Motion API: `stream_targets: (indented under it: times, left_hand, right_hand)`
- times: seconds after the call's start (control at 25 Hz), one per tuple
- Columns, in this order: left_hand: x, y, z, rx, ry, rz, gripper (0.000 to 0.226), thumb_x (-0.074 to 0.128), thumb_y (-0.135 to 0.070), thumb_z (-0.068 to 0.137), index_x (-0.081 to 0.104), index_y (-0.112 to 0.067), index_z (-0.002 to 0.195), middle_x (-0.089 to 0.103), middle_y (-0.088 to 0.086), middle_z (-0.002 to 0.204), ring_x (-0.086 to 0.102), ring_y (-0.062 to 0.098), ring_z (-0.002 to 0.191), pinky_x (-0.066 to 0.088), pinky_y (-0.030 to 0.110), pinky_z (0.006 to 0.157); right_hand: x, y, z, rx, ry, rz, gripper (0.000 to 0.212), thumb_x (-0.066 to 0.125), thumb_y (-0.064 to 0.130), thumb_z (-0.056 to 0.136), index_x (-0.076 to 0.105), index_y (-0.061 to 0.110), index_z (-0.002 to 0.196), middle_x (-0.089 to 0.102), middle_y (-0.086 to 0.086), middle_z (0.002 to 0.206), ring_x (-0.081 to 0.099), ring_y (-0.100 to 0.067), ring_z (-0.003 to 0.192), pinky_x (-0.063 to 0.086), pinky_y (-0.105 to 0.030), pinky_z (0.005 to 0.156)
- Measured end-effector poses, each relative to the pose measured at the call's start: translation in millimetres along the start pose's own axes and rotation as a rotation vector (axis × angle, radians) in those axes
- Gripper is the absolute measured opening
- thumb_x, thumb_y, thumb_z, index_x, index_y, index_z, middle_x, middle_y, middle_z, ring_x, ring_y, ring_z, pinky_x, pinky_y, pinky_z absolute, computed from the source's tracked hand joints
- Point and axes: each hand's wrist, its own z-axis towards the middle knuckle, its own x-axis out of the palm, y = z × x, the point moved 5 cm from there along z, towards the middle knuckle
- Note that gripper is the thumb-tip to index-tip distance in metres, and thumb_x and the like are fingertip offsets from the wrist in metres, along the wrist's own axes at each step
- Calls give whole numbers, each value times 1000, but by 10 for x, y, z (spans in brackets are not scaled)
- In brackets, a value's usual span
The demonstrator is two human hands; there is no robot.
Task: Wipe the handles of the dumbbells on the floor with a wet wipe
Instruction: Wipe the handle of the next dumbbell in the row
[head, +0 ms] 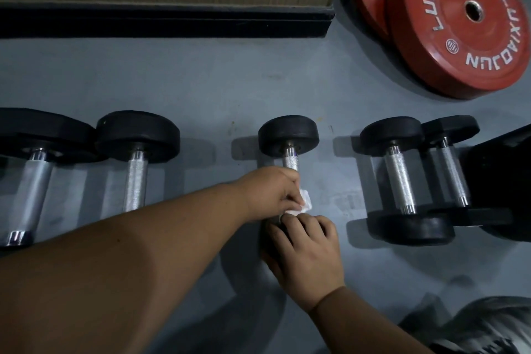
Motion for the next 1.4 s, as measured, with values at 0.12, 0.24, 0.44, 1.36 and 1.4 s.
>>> stream_targets:
  times: [0.12,0.24,0.44,1.36,1.4]
  left_hand:
    - [-85,-15,153,-73,-84,24,14,70,-23,87,79,-16,94,60,-5,95,60,16,88,50,38,81]
    - [-200,4,333,-208,-97,116,19,60,-21,93,77,-13,95,58,0,107,59,20,97,47,39,87]
    - [-200,90,146,-101,-268,31,15,69,-23,88,79,-14,95,52,-5,107,56,10,93,46,27,91]
    - [-13,25,7,189,-279,123,13,67,-15,85,78,-10,82,62,-1,87,52,14,91,48,28,84]
    - [32,1,-47,206,-240,90,15,65,-18,87,78,-11,85,62,-1,88,49,10,93,43,21,88]
  right_hand:
    - [-1,22,-3,-8,25,-3,29,68,44,86,68,23,107,64,-2,102,60,-30,92,45,-48,81]
    - [12,67,16,-17,40,1,29,67,40,86,67,22,108,64,-3,105,61,-30,92,46,-49,83]
    - [-3,88,11,-29,3,-10,26,65,36,88,70,21,109,65,-3,103,61,-31,89,46,-47,84]
    - [-11,166,52,-15,-51,-20,16,67,30,89,72,20,100,66,-4,100,61,-31,86,43,-44,81]
    - [-16,176,59,-14,-58,-19,14,67,29,89,72,20,98,66,-4,100,61,-31,86,42,-44,81]
